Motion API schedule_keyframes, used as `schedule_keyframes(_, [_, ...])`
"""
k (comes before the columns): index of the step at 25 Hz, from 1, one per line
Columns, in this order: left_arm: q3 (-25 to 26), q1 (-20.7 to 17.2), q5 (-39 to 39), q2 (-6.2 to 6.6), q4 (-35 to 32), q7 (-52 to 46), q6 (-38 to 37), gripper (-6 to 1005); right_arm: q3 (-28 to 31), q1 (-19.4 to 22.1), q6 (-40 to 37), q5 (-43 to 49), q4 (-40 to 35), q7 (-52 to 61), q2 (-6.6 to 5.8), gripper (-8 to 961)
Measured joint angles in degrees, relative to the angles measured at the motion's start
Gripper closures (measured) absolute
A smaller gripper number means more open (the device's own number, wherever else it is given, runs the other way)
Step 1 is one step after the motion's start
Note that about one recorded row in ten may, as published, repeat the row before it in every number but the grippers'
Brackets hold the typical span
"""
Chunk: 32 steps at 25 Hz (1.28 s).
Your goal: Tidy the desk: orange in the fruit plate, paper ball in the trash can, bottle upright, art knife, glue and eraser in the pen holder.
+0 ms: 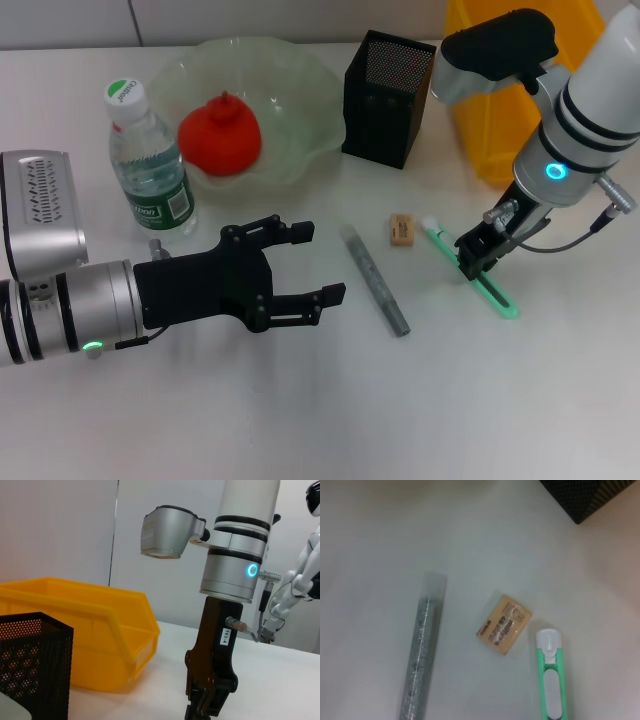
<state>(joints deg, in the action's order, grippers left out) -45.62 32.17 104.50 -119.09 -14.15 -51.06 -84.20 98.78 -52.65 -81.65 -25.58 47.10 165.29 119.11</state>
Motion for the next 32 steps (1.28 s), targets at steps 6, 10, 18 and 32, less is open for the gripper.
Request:
schedule_keyframes(6, [0.05,0.12,0.00,0.00,0.00,0.00,0.00,143,0.01,-0.10,0.00,0.19,-0.04,-0.17,-0.09,795])
schedule_keyframes(10, [0.16,0.24,0.00,0.00,0.00,0.00,0.05,143,-0.10,-0.10,0.00,0.25,-0.08,-0.32,-0.11,790])
schedule_keyframes(18, [0.21,0.52,0.00,0.00,0.00,0.00,0.09,144,-0.59,-0.07,-0.04,0.27,-0.08,-0.37,-0.11,743])
schedule_keyframes(32, [0.36,0.70,0.00,0.00,0.00,0.53,0.10,144,-1.62,0.20,-0.10,0.15,-0.11,-0.41,-0.03,647])
